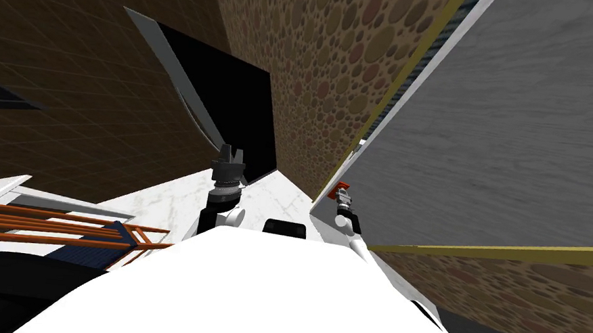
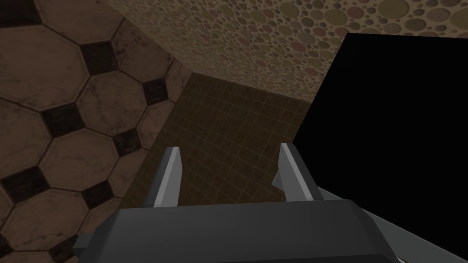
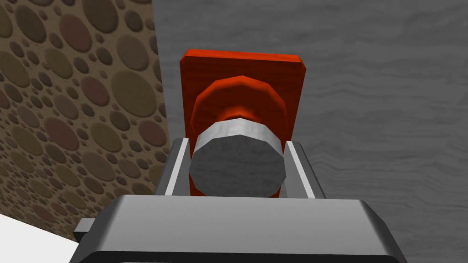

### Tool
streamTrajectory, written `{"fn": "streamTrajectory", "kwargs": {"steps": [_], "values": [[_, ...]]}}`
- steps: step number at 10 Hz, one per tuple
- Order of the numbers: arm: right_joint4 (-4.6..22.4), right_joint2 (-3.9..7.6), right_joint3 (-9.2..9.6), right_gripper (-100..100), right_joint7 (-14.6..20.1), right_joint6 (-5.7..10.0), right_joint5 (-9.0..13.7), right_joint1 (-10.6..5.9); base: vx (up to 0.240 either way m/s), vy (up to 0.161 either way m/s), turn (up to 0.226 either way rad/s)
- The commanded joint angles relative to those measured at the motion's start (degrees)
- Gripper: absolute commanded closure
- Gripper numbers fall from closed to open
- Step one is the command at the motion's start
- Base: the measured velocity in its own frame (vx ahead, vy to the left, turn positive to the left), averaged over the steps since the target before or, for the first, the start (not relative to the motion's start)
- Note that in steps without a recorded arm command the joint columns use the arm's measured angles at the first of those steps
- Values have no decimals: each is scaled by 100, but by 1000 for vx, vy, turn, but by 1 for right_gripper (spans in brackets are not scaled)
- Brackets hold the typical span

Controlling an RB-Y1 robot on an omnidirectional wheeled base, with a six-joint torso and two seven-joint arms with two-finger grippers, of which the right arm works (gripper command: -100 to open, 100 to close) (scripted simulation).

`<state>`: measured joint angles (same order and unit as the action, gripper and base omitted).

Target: Pull the door open

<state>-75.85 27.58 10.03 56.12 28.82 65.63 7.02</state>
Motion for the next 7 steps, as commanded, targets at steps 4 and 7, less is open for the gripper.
{"fn": "streamTrajectory", "kwargs": {"steps": [4,7], "values": [[-179,247,277,100,275,79,-65,146,-247,-43,136],[-215,342,391,100,364,116,-85,210,-164,-33,88]]}}
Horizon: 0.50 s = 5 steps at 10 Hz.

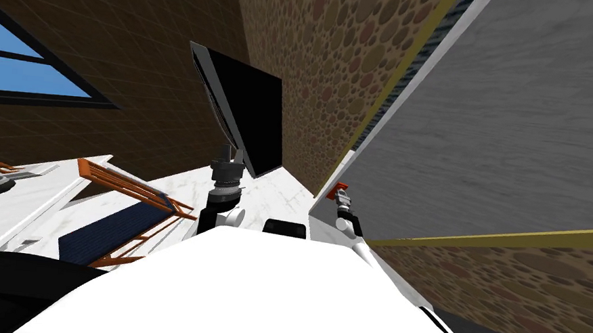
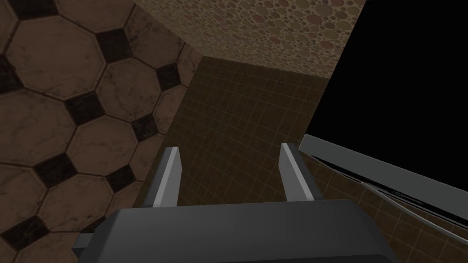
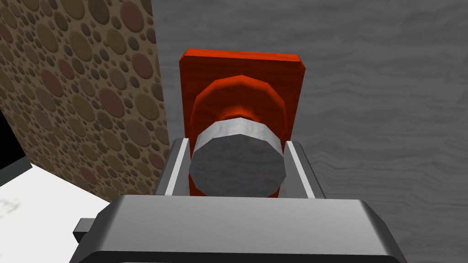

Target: Pull the door open

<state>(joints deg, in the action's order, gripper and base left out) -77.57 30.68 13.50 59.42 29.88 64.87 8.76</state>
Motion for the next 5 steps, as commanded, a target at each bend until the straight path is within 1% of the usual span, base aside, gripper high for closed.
{"fn": "streamTrajectory", "kwargs": {"steps": [1,2,3,5], "values": [[-92,110,121,100,107,50,-23,74,-273,-73,165],[-127,166,176,100,159,78,-34,101,-256,-43,147],[-179,250,258,100,236,120,-49,142,-256,-33,138],[-241,349,355,100,327,170,-68,190,-239,-65,114]]}}
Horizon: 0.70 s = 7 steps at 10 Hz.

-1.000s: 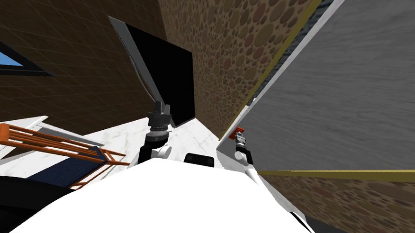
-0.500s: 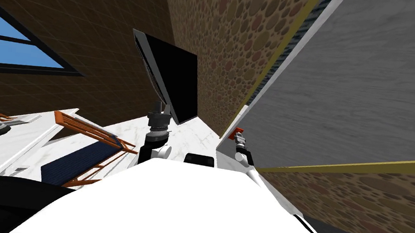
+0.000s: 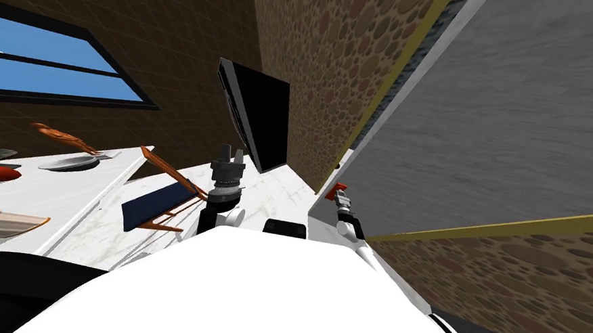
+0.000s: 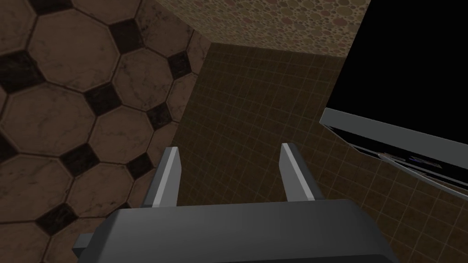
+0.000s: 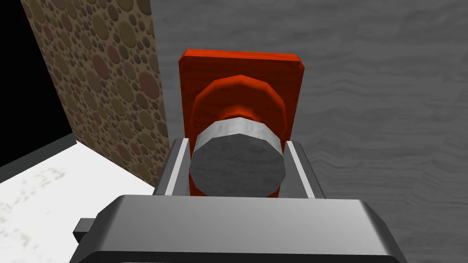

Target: Pull the door open

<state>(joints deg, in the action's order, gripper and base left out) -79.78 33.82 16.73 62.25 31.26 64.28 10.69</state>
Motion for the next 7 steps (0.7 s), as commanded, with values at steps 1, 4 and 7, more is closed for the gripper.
{"fn": "streamTrajectory", "kwargs": {"steps": [1,4,7], "values": [[-54,89,85,100,94,59,-19,24,-183,-73,121],[-95,182,194,100,182,105,-46,110,-140,-33,115],[-183,360,332,100,343,225,-88,196,-213,-53,120]]}}
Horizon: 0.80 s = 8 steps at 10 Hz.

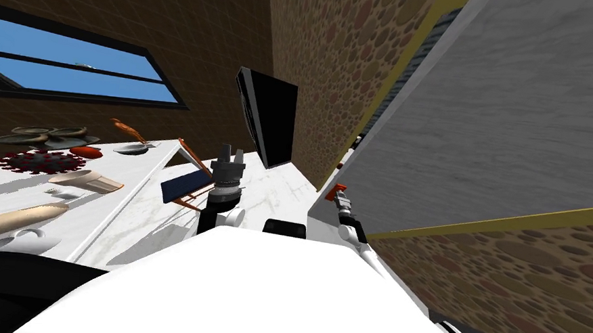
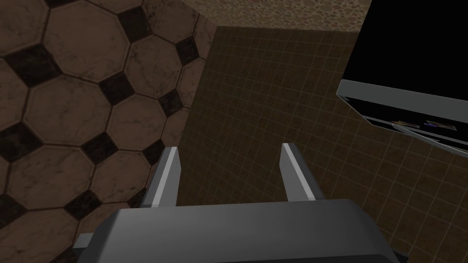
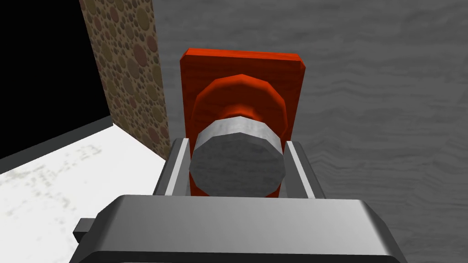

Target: Pull the door open

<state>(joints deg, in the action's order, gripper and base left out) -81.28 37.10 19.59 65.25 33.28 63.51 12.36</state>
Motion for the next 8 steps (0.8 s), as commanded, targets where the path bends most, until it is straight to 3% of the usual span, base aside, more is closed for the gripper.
{"fn": "streamTrajectory", "kwargs": {"steps": [1,4,5,8], "values": [[-62,93,94,100,98,64,-26,58,-196,-57,138],[-144,260,224,100,250,177,-65,138,-214,-60,122],[-123,222,187,100,197,132,-50,117,-92,-17,26],[-127,360,327,100,373,221,-117,141,-183,-53,133]]}}
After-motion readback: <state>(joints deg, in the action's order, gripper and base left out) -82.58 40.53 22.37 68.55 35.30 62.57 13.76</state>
